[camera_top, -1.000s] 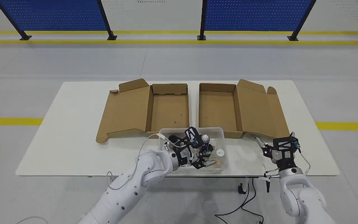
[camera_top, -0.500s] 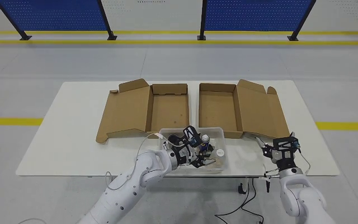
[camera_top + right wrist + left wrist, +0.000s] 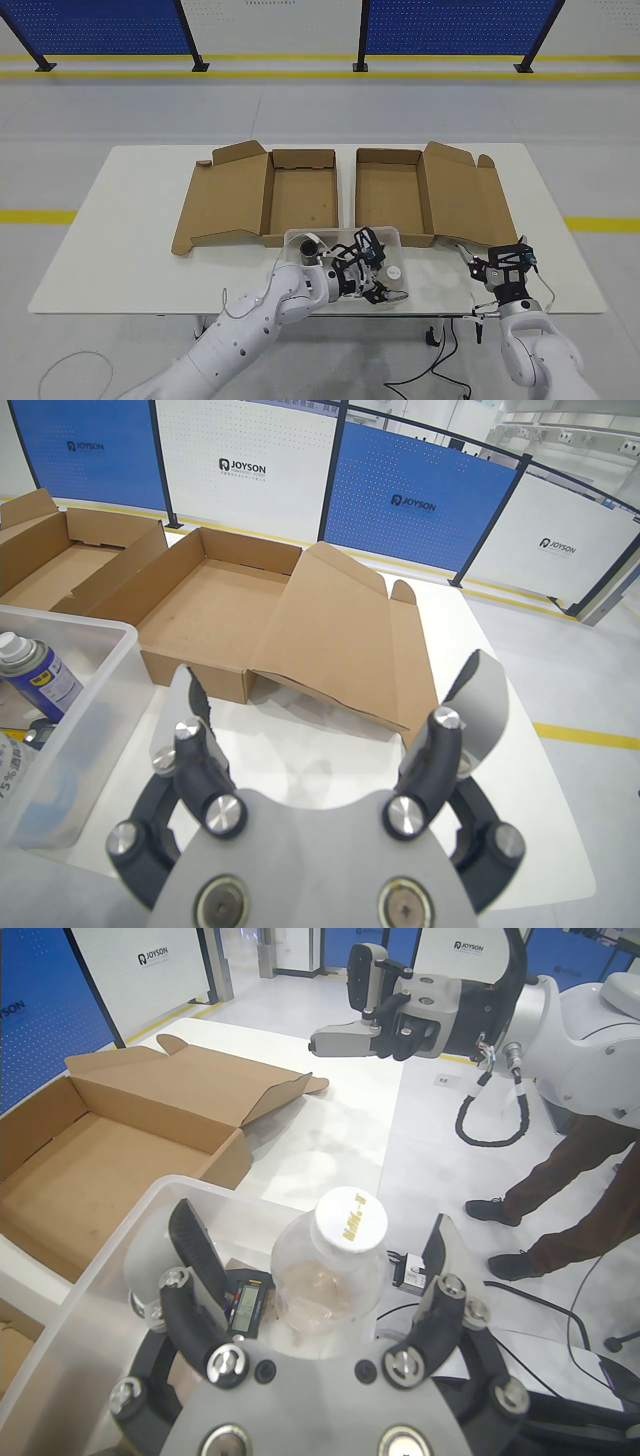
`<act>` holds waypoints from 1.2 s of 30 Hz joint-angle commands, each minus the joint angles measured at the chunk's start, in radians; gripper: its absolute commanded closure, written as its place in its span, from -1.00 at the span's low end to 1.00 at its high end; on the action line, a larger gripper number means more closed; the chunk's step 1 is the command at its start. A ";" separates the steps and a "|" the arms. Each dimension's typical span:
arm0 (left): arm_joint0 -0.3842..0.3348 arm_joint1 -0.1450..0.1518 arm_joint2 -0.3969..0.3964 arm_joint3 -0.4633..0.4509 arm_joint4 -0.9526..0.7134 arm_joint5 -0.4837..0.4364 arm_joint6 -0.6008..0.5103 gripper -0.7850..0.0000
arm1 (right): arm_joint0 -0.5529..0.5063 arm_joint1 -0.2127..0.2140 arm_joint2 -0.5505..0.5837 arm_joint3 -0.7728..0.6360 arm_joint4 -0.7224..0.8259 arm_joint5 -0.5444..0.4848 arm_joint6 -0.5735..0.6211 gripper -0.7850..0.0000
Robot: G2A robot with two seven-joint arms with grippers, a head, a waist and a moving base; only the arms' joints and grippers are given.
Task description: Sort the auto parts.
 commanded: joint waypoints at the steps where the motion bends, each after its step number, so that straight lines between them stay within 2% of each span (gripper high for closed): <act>1: -0.014 -0.009 0.015 0.025 -0.009 -0.008 0.006 -1.00 | 0.000 0.000 0.000 0.000 0.000 0.000 0.000 -1.00; 15: -0.068 -0.058 0.079 0.140 -0.036 -0.053 0.044 -0.99 | 0.000 0.000 0.000 0.000 0.000 0.000 0.000 -1.00; 17: -0.072 -0.063 0.082 0.150 -0.037 -0.054 0.045 -0.95 | 0.000 0.000 0.000 0.000 0.000 0.000 0.000 -1.00; 19: -0.076 -0.067 0.084 0.158 -0.037 -0.057 0.047 -0.79 | 0.000 0.000 0.000 0.000 0.000 0.000 0.000 -1.00; 22: -0.082 -0.072 0.086 0.170 -0.035 -0.060 0.048 -0.72 | 0.000 0.000 0.000 0.000 0.000 0.000 0.000 -1.00; 26: -0.089 -0.079 0.087 0.182 -0.032 -0.061 0.048 -0.71 | 0.000 0.000 0.000 0.000 0.000 0.000 0.000 -1.00; 30: -0.092 -0.085 0.086 0.192 -0.032 -0.062 0.050 -0.83 | 0.000 0.000 0.000 0.000 0.000 0.000 0.000 -1.00; 36: -0.093 -0.091 0.083 0.202 -0.025 -0.059 0.051 -0.79 | 0.000 0.000 0.000 0.000 0.000 0.000 0.000 -1.00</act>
